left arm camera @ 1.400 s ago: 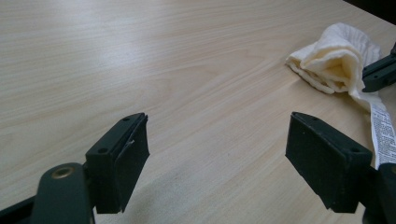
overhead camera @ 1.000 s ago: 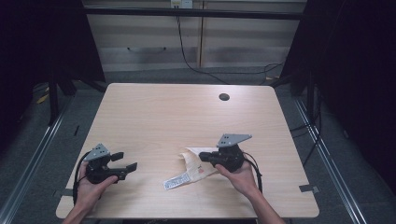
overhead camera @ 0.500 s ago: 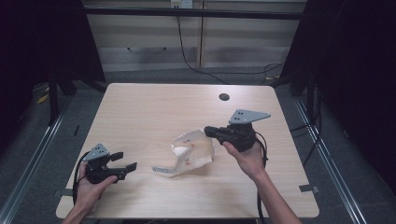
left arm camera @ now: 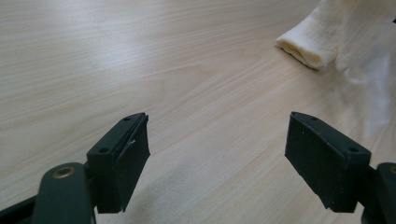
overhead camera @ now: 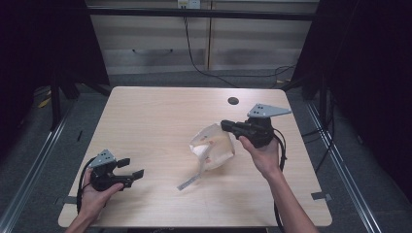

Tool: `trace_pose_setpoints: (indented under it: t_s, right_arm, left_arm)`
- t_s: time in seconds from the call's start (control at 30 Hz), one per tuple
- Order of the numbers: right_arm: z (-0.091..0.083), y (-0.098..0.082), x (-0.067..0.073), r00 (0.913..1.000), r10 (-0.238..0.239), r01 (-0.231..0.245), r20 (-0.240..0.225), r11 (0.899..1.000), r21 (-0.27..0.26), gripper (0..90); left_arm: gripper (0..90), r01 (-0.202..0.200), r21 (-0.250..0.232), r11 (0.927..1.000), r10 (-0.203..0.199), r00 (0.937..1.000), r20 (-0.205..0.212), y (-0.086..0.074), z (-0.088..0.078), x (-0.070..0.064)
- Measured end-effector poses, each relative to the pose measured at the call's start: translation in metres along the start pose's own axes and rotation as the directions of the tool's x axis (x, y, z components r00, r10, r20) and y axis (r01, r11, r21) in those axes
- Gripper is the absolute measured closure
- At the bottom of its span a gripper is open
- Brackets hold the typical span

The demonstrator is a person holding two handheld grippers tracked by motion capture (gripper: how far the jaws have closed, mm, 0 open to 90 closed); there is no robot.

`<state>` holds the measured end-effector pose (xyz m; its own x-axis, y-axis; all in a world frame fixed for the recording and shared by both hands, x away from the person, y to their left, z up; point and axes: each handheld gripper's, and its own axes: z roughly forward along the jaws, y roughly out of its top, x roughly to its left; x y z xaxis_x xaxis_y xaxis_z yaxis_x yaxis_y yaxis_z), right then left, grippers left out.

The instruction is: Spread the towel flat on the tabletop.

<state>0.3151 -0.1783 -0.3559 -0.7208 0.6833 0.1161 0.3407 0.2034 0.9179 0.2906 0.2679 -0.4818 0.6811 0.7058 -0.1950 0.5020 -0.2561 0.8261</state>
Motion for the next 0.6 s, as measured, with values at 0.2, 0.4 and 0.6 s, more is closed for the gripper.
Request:
trace_pose_setpoints:
  t_s: [0.2,0.4,0.6]
  right_arm:
    - [0.027,-0.032,-0.023,0.9978,0.056,-0.059,0.036,0.995,0.083,87.6]
    - [0.040,-0.081,-0.055,0.9856,0.144,-0.156,0.089,0.976,0.152,87.5]
    - [0.036,-0.107,-0.062,0.9823,0.152,-0.172,0.110,0.962,0.212,87.5]
  left_arm:
    - [22.1,-0.010,0.007,0.9999,0.010,0.9999,0.005,0.000,0.001,-0.001]
    - [25.0,-0.028,0.016,0.9995,0.028,0.9995,0.014,0.002,0.004,-0.007]
    - [25.5,-0.051,0.019,0.9985,0.051,0.9982,0.031,0.007,0.009,-0.016]
